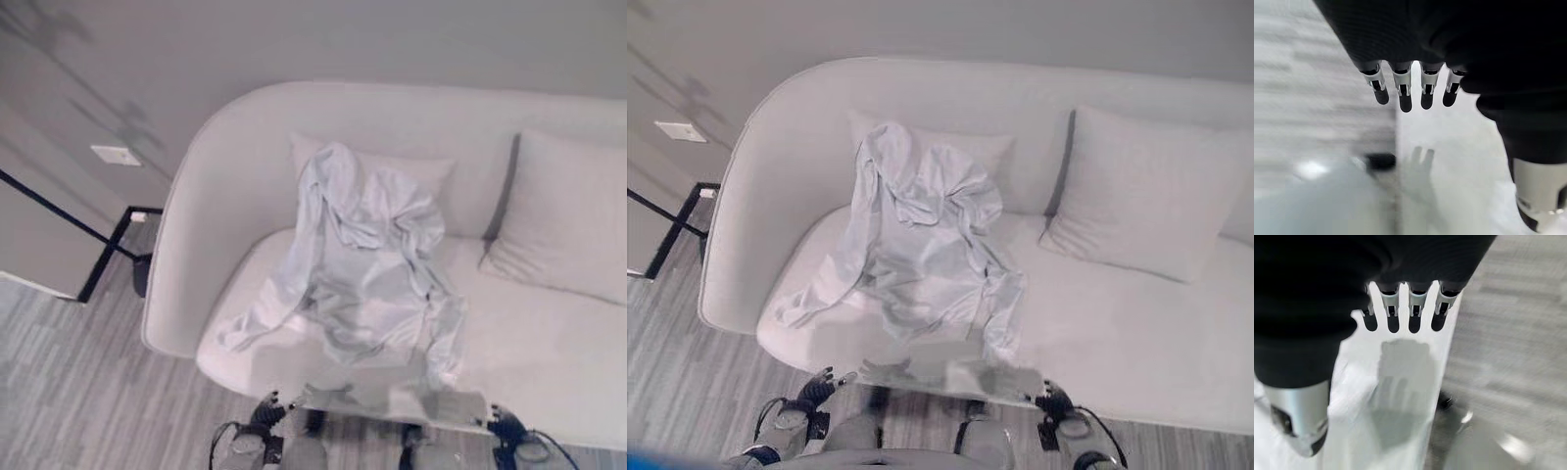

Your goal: Hang the clothes on the sofa on the clothes rack.

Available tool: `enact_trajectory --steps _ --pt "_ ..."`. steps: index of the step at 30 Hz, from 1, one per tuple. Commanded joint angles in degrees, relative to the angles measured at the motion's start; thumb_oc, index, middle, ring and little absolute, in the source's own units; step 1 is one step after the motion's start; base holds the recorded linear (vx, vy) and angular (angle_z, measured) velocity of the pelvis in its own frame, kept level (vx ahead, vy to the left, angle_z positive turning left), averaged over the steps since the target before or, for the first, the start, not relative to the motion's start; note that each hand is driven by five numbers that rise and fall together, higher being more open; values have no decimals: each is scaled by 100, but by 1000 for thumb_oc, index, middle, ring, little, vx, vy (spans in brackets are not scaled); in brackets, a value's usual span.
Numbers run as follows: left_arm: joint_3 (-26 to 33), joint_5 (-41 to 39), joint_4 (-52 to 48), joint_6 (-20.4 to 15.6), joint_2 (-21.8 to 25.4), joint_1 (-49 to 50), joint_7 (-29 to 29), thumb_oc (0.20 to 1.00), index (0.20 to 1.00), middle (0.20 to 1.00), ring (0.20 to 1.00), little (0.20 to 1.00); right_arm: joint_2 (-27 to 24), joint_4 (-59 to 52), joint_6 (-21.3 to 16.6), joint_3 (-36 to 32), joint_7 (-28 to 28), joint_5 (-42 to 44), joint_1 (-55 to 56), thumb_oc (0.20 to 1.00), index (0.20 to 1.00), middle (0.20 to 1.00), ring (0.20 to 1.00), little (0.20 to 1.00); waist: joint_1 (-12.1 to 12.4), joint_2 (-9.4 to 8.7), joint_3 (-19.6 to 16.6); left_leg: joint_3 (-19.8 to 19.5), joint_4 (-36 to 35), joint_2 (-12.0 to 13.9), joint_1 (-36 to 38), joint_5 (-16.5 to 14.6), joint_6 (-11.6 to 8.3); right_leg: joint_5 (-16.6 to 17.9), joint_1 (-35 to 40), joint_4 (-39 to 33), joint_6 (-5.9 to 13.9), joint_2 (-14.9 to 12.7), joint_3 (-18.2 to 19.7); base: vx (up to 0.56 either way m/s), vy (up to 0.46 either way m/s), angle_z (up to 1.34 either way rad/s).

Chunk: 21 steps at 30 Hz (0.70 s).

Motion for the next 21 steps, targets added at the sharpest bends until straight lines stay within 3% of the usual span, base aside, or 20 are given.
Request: enact_trajectory --steps 1,8,16,21 --pt "-69 -22 109 -147 98 -134 79 1000 1000 1000 1000 1000 64 -157 -89 135 -96 6 113 1000 1000 1000 1000 1000 -5 96 -124 135 41 7 -57 28 20 -159 -9 102 560 13 36 24 125 10" --pt "8 -51 -606 -245 422 -93 258 1000 1000 1000 1000 1000 69 -591 -159 113 -266 -29 15 1000 1000 1000 1000 1000 39 10 -11 262 41 -94 -24 -62 126 -15 -79 102 643 -140 158 -3 88 -8" --pt "837 414 -4145 -440 1690 632 630 1000 1000 1000 1000 1000 -574 -2634 -322 -162 -687 -523 -477 1000 1000 1000 1000 1000 182 -7 119 308 41 -117 -65 -106 182 92 -241 102 741 -258 315 -17 38 -9" --pt "1133 1233 -4979 -384 2277 380 889 1000 1000 1000 1000 1000 -849 -3390 -411 -337 -812 -599 -791 1000 1000 1000 1000 1000 199 -23 155 311 41 -107 -140 -118 180 101 -339 102 750 -272 350 -15 4 -8"
